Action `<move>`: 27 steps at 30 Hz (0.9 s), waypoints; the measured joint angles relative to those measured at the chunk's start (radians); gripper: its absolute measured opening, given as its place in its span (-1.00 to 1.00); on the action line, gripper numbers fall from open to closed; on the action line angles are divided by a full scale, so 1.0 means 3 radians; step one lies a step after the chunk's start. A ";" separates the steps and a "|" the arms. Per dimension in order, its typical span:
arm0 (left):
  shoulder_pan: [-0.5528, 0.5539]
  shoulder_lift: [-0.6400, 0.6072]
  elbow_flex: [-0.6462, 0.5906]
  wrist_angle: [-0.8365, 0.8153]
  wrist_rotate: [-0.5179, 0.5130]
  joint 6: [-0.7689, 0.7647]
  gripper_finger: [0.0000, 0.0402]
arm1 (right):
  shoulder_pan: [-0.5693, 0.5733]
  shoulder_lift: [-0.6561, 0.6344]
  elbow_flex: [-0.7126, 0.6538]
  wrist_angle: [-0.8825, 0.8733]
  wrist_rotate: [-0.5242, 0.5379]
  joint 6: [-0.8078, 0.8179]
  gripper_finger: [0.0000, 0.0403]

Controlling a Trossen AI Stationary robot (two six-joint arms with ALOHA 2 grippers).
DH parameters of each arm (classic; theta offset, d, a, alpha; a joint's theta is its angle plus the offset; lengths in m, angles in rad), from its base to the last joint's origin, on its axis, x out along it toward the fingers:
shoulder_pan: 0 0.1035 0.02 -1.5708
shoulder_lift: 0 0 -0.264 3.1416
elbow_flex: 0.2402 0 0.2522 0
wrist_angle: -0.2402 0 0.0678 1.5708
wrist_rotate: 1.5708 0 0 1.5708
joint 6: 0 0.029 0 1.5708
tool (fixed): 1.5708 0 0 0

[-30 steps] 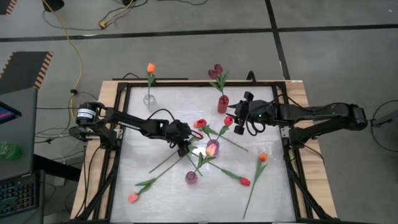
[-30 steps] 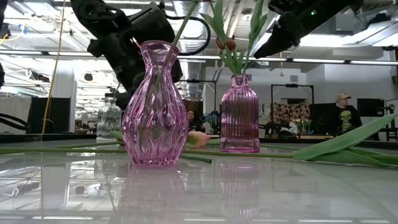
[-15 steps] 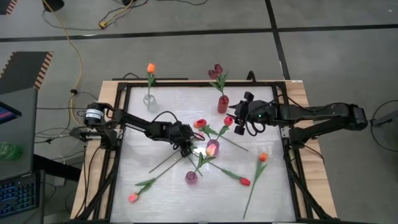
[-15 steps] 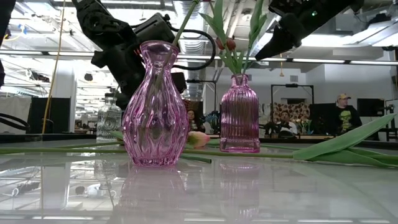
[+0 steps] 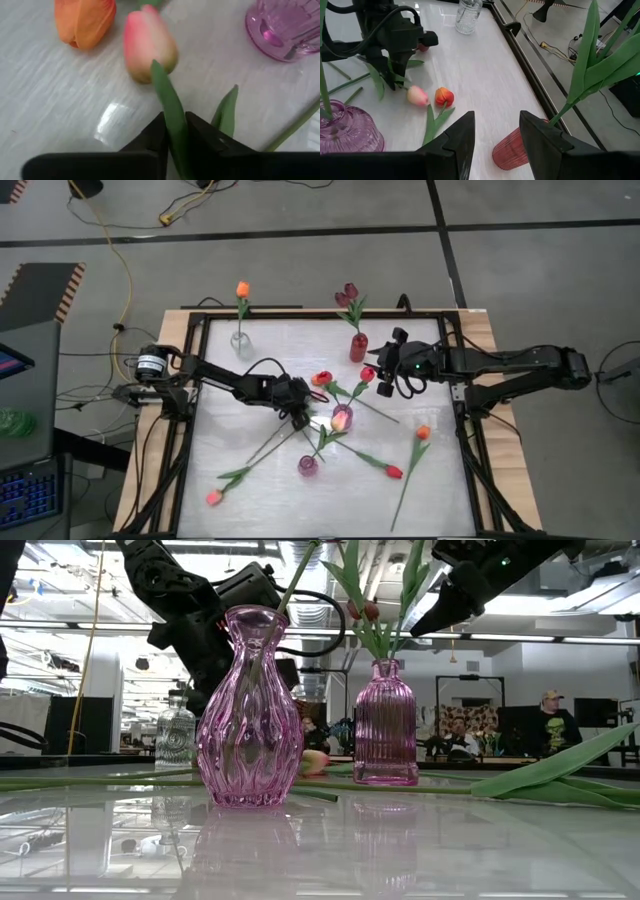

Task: Sort flowers into vase by color
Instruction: Put the top pink flower into the bottom purple vase

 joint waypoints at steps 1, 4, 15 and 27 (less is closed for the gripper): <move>0.0001 0.0000 0.0000 0.0000 0.0000 -0.0018 -0.84 | 0.0000 0.0000 0.0000 0.0000 0.0000 0.0000 -0.11; 0.0006 0.0000 0.0000 0.0001 0.0000 -0.0036 -0.96 | 0.0000 0.0000 0.0000 0.0000 -0.0001 0.0001 -0.11; 0.0025 -0.0131 -0.0004 -0.0014 0.0044 -0.0089 -0.99 | 0.0000 0.0000 0.0000 0.0001 0.0001 0.0004 -0.11; -0.0006 -0.1121 -0.0003 -0.0484 -0.0499 -0.0047 -0.99 | 0.0001 0.0000 0.0000 0.0001 0.0000 0.0006 -0.11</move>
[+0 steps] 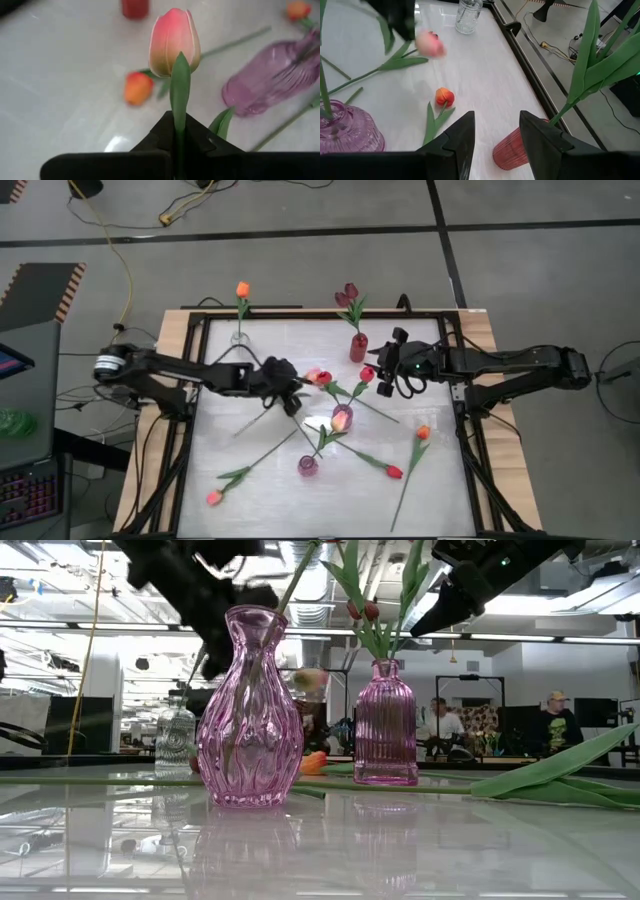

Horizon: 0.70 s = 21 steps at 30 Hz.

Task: Sort flowers into vase by color
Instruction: Put the top pink flower into the bottom purple vase

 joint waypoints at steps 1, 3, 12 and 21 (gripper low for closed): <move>-0.0023 -0.0100 0.0000 -0.0035 -0.0084 -0.0020 -0.99 | -0.0001 0.0000 0.0000 0.0002 0.0000 0.0000 -0.11; -0.0094 -0.0281 0.0000 -0.0112 -0.0272 -0.0052 -0.99 | -0.0001 0.0000 0.0000 0.0000 0.0000 -0.0002 -0.11; -0.0831 -0.0817 0.0000 -0.0194 -0.1429 -0.0286 -0.99 | 0.0001 0.0000 0.0000 0.0001 0.0000 0.0001 -0.11; -0.1526 -0.0815 0.0000 0.0500 -0.2240 0.0001 -0.99 | -0.0001 0.0000 0.0000 0.0001 0.0000 -0.0001 -0.11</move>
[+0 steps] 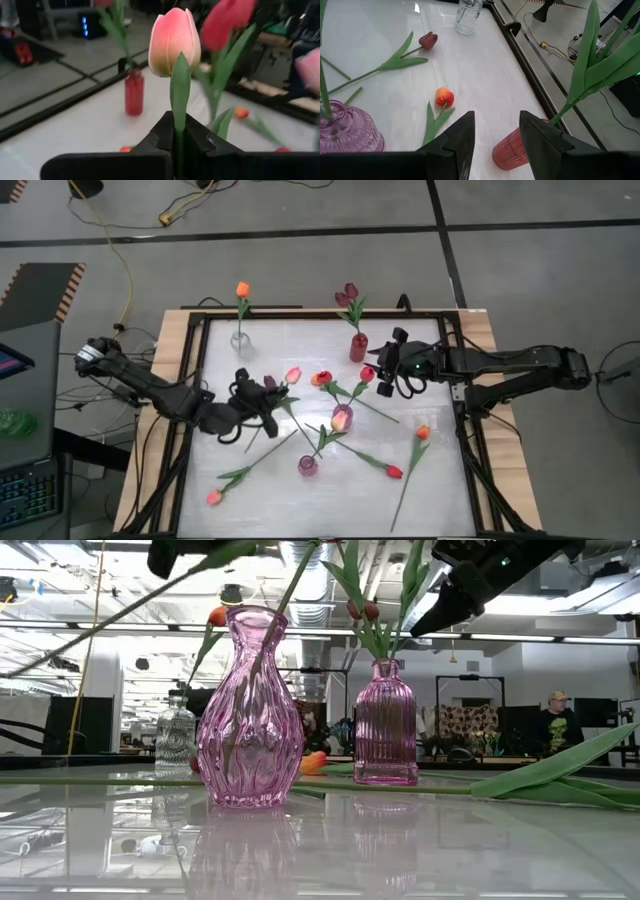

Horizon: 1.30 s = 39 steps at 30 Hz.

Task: Sort flowers into vase by color
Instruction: Put the top pink flower into the bottom purple vase

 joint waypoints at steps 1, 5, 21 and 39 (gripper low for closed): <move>-0.0053 0.0005 0.0000 0.0112 -0.0033 0.0089 -0.99 | 0.0001 0.0000 0.0000 -0.0001 0.0000 0.0000 -0.11; -0.0214 0.0005 0.0000 0.0509 -0.0105 0.0406 -0.99 | 0.0001 0.0000 0.0000 -0.0004 0.0000 0.0003 -0.11; -0.0471 0.0286 0.0000 0.2117 0.0347 0.1491 -0.99 | 0.0000 0.0000 0.0000 -0.0005 0.0000 0.0003 -0.11; -0.0345 0.1422 0.0001 0.4696 0.1571 0.2670 -0.99 | 0.0000 0.0000 0.0000 -0.0004 -0.0001 -0.0005 -0.11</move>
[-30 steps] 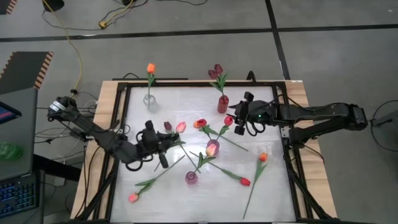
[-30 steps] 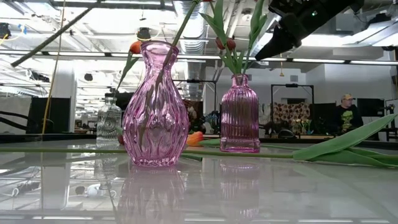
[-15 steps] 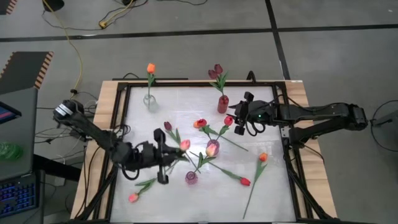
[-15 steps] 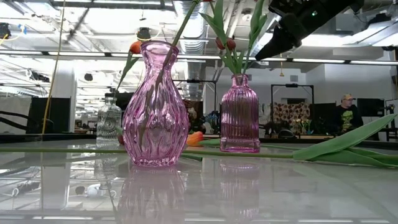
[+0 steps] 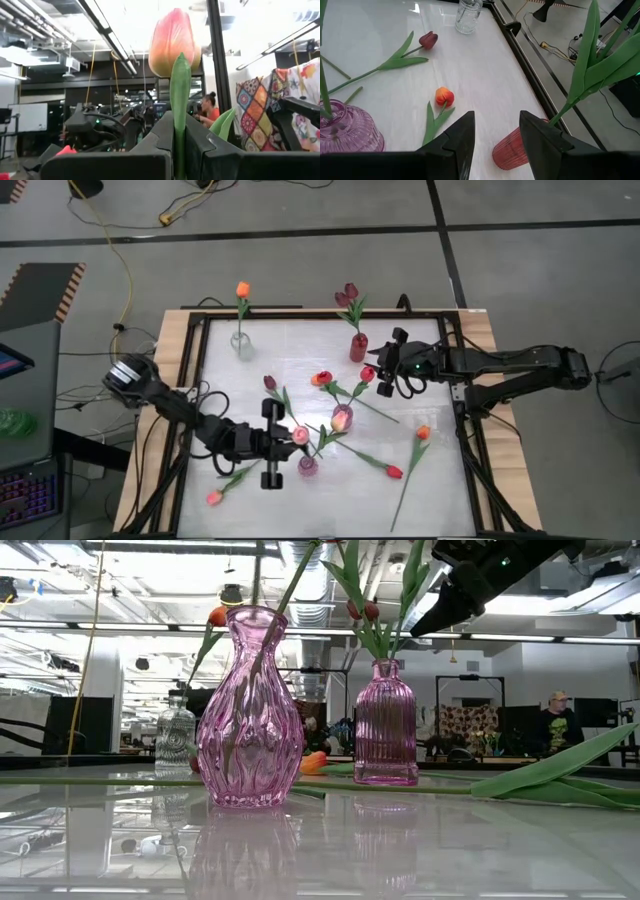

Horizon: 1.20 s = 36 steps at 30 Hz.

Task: Sort flowers into vase by color
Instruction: Put the top pink flower into the bottom purple vase

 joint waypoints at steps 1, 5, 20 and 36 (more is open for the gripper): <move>0.0019 0.0035 0.0000 0.0063 0.0027 -0.0002 -0.99 | 0.0000 0.0000 0.0000 0.0000 0.0000 0.0000 -0.11; 0.0067 0.0063 0.0000 0.0138 0.0058 -0.0066 -0.99 | 0.0001 0.0000 0.0000 0.0000 0.0000 0.0000 -0.11; 0.0073 0.0063 0.0000 -0.0025 -0.0048 -0.0295 -0.99 | 0.0000 0.0000 0.0000 0.0000 0.0000 0.0011 -0.11; -0.0125 0.0063 -0.0002 -0.0192 -0.0685 -0.0074 -0.99 | 0.0001 0.0000 0.0000 -0.0001 -0.0001 0.0010 -0.11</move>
